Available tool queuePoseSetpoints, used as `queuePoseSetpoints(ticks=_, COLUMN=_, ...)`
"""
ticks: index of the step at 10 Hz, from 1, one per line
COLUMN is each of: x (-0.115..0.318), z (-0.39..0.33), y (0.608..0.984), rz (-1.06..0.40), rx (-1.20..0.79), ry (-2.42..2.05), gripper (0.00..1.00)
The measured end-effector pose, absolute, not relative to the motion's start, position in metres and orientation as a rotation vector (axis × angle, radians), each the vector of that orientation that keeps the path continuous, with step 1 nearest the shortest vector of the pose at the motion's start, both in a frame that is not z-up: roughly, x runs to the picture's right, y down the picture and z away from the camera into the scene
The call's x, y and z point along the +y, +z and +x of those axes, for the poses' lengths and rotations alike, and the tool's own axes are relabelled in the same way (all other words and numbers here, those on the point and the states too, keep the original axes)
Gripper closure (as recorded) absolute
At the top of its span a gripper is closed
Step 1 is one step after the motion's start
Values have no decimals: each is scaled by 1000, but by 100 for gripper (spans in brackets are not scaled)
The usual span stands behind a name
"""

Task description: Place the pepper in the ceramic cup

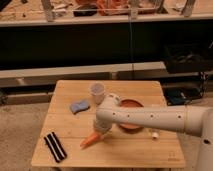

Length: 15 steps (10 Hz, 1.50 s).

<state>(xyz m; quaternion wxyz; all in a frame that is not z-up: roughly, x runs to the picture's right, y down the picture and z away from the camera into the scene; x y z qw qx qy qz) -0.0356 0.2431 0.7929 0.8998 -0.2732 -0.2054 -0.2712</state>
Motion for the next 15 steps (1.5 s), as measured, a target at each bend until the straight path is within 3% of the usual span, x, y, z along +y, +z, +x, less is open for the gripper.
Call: queuePoseSetpoints(ticks=15, x=132, z=-41, y=767, rz=-543, rx=-506, ry=-592, gripper=95)
